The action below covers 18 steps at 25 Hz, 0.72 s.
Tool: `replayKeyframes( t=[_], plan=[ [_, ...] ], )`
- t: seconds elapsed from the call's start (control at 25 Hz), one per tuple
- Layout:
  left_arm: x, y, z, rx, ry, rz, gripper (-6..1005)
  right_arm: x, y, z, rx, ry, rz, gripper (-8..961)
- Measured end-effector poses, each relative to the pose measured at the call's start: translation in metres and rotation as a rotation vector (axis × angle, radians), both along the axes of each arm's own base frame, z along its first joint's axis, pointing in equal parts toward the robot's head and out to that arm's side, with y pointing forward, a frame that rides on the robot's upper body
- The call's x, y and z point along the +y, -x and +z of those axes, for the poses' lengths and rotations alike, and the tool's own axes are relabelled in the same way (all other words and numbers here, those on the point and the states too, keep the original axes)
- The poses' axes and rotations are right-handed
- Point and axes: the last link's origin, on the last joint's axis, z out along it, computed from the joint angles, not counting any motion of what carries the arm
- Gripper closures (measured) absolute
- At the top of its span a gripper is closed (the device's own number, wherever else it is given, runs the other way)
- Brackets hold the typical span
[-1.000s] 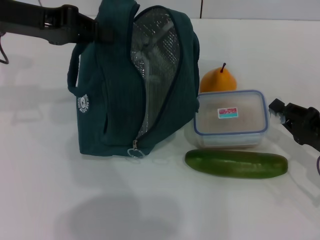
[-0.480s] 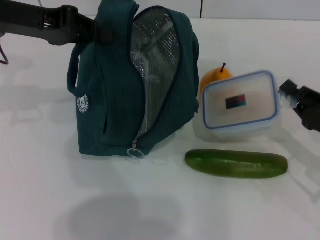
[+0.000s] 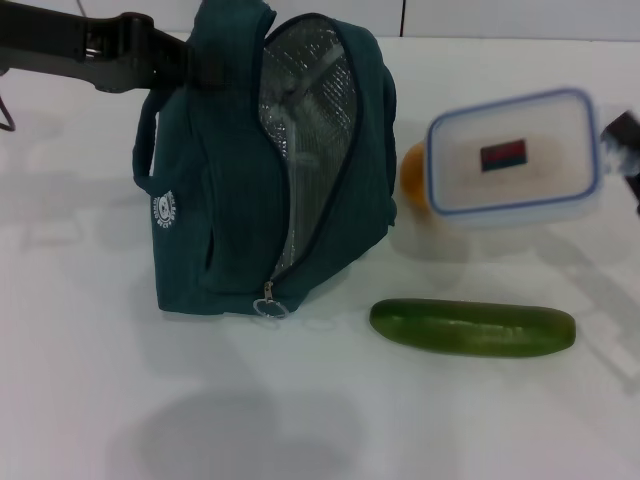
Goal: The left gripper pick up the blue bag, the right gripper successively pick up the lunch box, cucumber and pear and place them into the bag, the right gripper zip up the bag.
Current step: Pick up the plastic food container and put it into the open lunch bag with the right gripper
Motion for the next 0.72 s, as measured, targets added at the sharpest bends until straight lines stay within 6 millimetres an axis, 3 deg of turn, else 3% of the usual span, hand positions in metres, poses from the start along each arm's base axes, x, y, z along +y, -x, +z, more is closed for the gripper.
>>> replayKeyframes(
  t=[0.32, 0.72],
  plan=[
    [0.000, 0.000, 0.000, -0.001, 0.004, 0.004, 954, 0.007, 0.018, 0.020, 0.111, -0.085, 0.081, 862],
    [0.000, -0.006, -0.003, -0.031, 0.015, 0.001, 955, 0.031, 0.050, 0.031, 0.195, -0.111, 0.179, 863]
  ],
)
